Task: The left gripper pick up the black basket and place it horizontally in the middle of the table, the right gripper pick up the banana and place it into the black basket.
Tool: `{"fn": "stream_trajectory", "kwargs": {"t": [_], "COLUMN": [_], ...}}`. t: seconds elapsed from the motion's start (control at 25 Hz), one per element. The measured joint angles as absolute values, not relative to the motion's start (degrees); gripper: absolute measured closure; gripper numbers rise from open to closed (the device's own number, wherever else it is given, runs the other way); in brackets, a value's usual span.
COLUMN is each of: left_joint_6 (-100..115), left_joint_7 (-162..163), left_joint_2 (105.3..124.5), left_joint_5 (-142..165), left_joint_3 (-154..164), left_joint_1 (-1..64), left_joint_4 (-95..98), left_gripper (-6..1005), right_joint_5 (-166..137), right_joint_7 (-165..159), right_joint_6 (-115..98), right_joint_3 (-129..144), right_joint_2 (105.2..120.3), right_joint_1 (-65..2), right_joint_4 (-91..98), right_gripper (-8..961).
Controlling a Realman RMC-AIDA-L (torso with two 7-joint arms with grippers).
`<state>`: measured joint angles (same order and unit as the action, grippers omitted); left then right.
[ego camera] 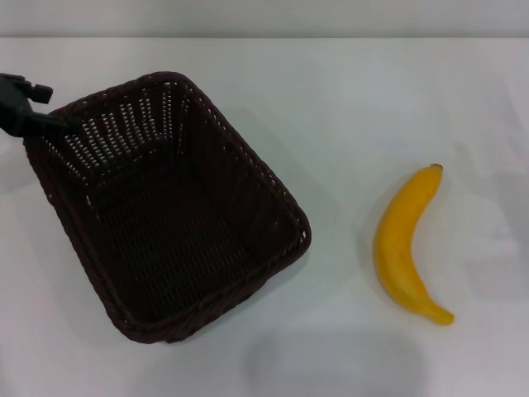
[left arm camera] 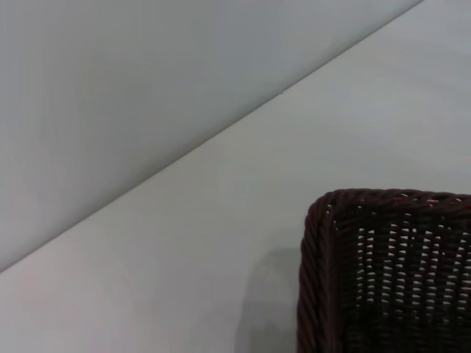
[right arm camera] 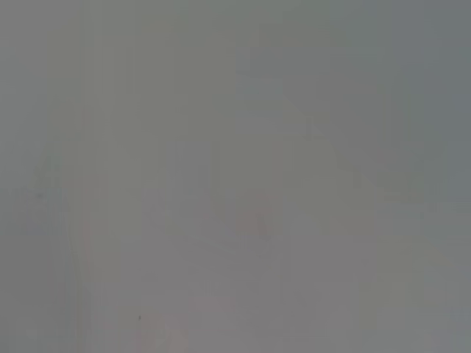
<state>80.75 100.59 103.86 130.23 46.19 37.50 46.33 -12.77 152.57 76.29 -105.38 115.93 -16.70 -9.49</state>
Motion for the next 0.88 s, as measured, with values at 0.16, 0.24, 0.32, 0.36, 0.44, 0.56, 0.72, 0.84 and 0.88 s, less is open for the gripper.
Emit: {"fn": "stream_trajectory", "kwargs": {"t": [0.16,0.24,0.32,0.36,0.44,0.56,0.72,0.84,0.88], "left_joint_6": [79.91,79.5,79.2,79.1,78.8,78.42,78.02,77.84,77.79], "left_joint_7": [98.7,98.13,97.55,97.42,97.29,96.99,96.29,96.26,96.25], "left_joint_2": [104.59,104.86,105.0,105.01,105.02,105.03,105.33,105.47,105.48], "left_joint_5": [130.16,130.18,130.19,130.19,130.19,130.19,130.1,130.17,130.18], "left_joint_3": [46.4,46.47,46.46,46.45,46.43,46.44,46.41,46.61,46.57], "left_joint_1": [37.56,37.65,37.69,37.69,37.56,37.35,37.37,37.33,37.26], "left_joint_4": [44.5,43.72,43.08,42.92,42.84,42.63,41.97,41.95,41.94], "left_gripper": [219,220,220,221,221,222,223,224,225], "right_joint_5": [-12.74,-12.74,-12.74,-12.74,-12.74,-12.74,-12.74,-12.74,-12.74], "right_joint_7": [152.57,152.57,152.57,152.57,152.57,152.57,152.57,152.57,152.57], "right_joint_6": [76.29,76.29,76.29,76.29,76.29,76.29,76.21,76.17,76.15], "right_joint_3": [-105.38,-105.38,-105.38,-105.38,-105.38,-105.38,-105.38,-105.38,-105.38], "right_joint_2": [115.92,115.92,115.92,115.92,115.92,115.87,115.85,115.77,115.75], "right_joint_1": [-16.75,-16.73,-16.58,-16.52,-16.33,-16.2,-16.21,-16.31,-16.32], "right_joint_4": [-9.49,-9.49,-9.49,-9.49,-9.5,-9.49,-9.49,-9.49,-9.49], "right_gripper": [155,155,155,155,155,156,156,156,157]}}
